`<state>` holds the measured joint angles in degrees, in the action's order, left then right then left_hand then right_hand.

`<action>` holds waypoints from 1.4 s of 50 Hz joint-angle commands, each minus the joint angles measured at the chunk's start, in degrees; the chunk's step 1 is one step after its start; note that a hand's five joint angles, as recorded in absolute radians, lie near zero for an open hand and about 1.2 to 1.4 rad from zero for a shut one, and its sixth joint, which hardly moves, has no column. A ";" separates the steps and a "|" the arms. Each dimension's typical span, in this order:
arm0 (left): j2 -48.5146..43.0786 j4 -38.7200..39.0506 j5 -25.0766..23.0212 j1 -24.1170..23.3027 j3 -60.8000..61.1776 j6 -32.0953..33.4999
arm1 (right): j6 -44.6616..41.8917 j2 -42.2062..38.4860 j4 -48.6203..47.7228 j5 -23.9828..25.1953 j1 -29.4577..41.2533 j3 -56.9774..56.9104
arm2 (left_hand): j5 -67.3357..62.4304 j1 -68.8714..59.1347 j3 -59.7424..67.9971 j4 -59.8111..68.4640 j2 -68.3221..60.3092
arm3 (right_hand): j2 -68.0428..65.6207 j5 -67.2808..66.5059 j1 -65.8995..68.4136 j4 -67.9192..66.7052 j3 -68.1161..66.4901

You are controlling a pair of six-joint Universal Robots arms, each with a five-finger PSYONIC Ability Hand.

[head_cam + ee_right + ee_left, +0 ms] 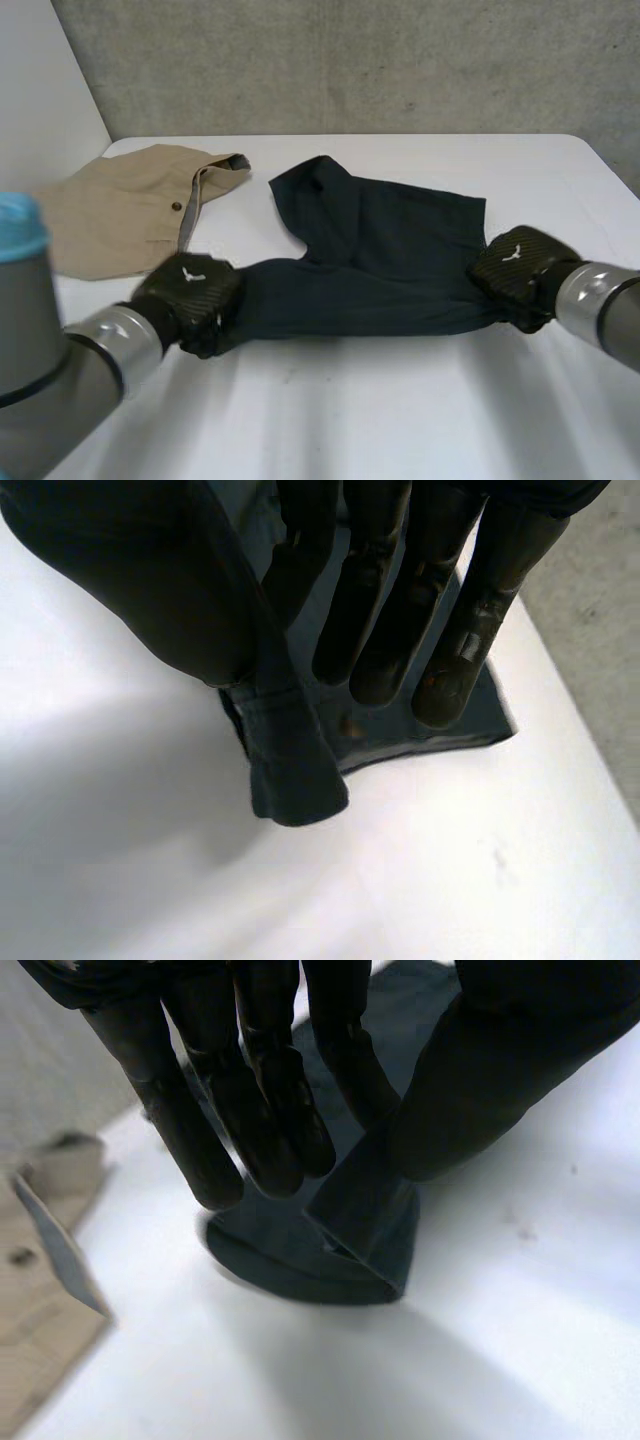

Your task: Fold the laundry.

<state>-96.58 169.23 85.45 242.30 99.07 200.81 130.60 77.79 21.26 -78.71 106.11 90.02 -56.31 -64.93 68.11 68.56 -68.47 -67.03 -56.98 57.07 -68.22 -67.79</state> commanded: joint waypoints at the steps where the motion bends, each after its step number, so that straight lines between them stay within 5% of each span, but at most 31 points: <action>1: 10.79 -3.90 0.07 -0.86 0.59 7.22 | -5.17 8.34 9.14 -0.48 -0.02 -1.34 | -13.69 -15.07 11.89 11.44 -11.53 | -12.97 -13.02 22.93 -11.78 -12.21; 8: 7.22 -2.07 -0.02 -1.92 1.39 7.84 | -6.41 9.93 11.17 0.14 -0.47 0.33 | -13.69 -15.07 11.89 11.44 -11.53 | -12.97 -13.02 22.93 -11.78 -12.21; 20: -15.37 4.35 1.82 -2.01 -8.01 6.96 | 2.81 -6.32 3.70 -0.48 -0.11 -2.48 | -13.69 -15.07 11.89 11.44 -11.53 | -12.97 -13.02 22.93 -11.78 -12.21; 22: -16.27 4.53 2.61 -2.09 -8.89 6.79 | 4.31 -8.26 6.15 -0.65 -0.46 -3.62 | -13.69 -15.07 11.89 11.44 -11.53 | 15.32 15.27 -5.35 16.51 16.07; 27: -16.88 4.79 4.11 -2.09 -9.86 6.79 | 4.67 -8.88 11.78 0.66 -1.52 -5.91 | -13.69 -15.07 11.89 11.44 -11.53 | 26.33 26.28 -16.36 27.52 27.09; 31: -17.06 5.67 4.20 -2.09 -9.95 6.79 | 4.58 -8.88 12.49 1.19 -2.57 -6.35 | -13.69 -15.07 11.89 11.44 -11.53 | 24.83 24.77 -14.86 26.02 25.58; 34: -17.15 5.76 4.29 -2.27 -9.78 6.70 | 4.58 -8.97 12.49 1.89 -2.75 -5.65 | -13.69 -15.07 11.89 11.44 -11.53 | 3.88 3.82 6.09 5.07 4.63; 35: -17.23 5.76 4.29 -2.36 -9.51 6.44 | 4.58 -9.14 12.49 2.50 -2.75 -5.39 | -13.69 -15.07 11.89 11.44 -11.53 | -12.80 -12.85 22.76 -11.61 -12.04; 38: -17.15 5.50 4.37 -3.32 -8.90 5.65 | 4.75 -9.41 11.97 2.77 -2.84 -5.12 | 8.73 7.35 -10.53 -10.98 10.89 | -12.97 -13.02 22.93 -11.78 -12.21; 40: -16.71 5.15 4.55 -4.37 -8.28 5.03 | 4.76 -9.41 11.53 2.86 -2.84 -4.86 | 34.57 33.19 -36.37 -36.82 36.73 | -12.97 -13.02 22.93 -11.78 -12.21; 47: -14.16 3.57 4.64 -4.99 -6.26 2.75 | 4.76 -9.14 8.27 3.04 -2.93 -3.36 | 46.67 45.30 -48.47 -48.92 48.83 | -12.97 -13.02 22.93 -11.78 -12.21; 58: -17.14 3.12 4.99 -4.73 -6.61 2.39 | 5.19 -9.14 7.04 3.04 -3.01 -2.66 | 40.97 39.60 -42.77 -43.22 43.13 | -12.97 -13.02 22.93 -11.78 -12.21; 63: -17.76 3.30 6.22 -4.73 -6.79 2.13 | 4.58 -8.35 7.04 3.21 -3.10 -1.78 | -9.52 -10.89 7.72 7.27 -7.36 | -12.97 -13.02 22.93 -11.78 -12.21; 70: -10.04 2.77 6.57 -5.52 -6.17 2.13 | 2.48 0.33 9.32 2.51 -3.10 -1.51 | -13.69 -15.07 11.89 11.44 -11.53 | -12.97 -13.02 22.93 -11.78 -12.21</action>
<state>-113.30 172.39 91.67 237.40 92.37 202.97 135.18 70.81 28.51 -75.78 103.01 88.37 -55.92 -66.33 67.95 68.37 -68.28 -67.06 -55.70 55.96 -68.23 -67.81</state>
